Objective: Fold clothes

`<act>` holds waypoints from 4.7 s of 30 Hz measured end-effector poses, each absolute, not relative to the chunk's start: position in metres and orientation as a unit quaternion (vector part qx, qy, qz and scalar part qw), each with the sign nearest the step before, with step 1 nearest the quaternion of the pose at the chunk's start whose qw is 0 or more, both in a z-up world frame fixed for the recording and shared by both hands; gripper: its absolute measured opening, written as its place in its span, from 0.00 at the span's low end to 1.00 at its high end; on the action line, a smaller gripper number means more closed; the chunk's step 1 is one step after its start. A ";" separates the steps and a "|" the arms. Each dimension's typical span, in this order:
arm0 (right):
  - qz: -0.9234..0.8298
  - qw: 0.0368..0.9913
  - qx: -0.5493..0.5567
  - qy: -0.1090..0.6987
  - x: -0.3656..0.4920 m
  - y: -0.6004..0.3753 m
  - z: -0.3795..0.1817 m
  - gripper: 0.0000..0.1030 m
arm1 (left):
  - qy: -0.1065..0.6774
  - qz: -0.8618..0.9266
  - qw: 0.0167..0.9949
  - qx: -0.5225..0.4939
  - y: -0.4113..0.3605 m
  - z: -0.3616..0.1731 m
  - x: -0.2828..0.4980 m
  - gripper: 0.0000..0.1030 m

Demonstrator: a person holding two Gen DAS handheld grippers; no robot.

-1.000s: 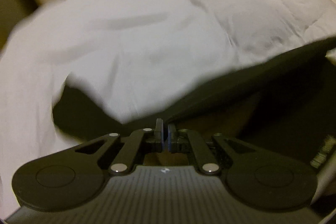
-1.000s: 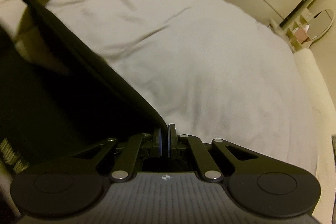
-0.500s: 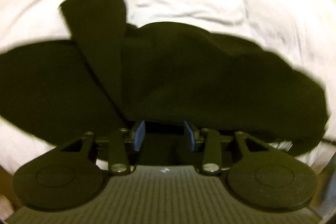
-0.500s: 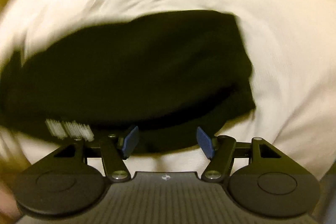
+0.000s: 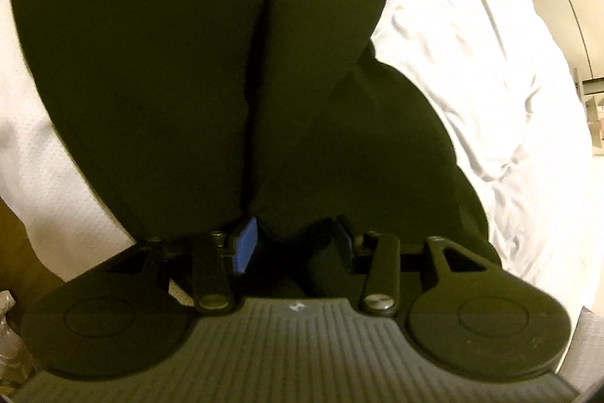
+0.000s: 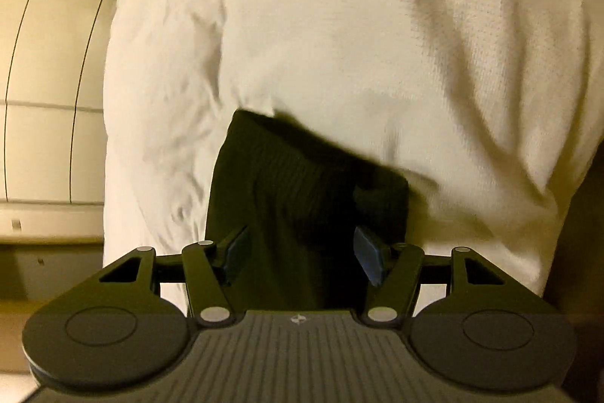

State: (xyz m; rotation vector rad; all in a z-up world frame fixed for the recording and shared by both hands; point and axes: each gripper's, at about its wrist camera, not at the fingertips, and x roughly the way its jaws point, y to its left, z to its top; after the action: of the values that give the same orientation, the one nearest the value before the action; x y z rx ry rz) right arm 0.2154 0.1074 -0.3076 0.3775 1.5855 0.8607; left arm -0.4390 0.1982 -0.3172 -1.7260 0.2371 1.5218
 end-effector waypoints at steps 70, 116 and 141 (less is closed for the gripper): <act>0.401 0.671 -0.175 0.599 0.175 0.100 -0.267 0.69 | 0.299 0.697 0.468 -0.453 0.138 -0.270 -0.412 0.20; 0.583 0.415 -0.137 0.685 -0.311 0.326 -0.372 0.52 | 0.370 0.597 0.482 -0.524 0.281 -0.281 -0.697 0.25; 0.717 0.312 -0.409 0.470 -0.400 0.216 -0.312 0.58 | 0.167 0.580 0.470 -0.645 0.191 -0.284 -0.731 0.36</act>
State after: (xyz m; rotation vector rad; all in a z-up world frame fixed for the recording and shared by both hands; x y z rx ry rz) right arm -0.4002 0.2162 -0.3117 -1.0805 1.2397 1.8924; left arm -0.7308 0.1908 -0.2844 -1.5797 0.4091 1.4202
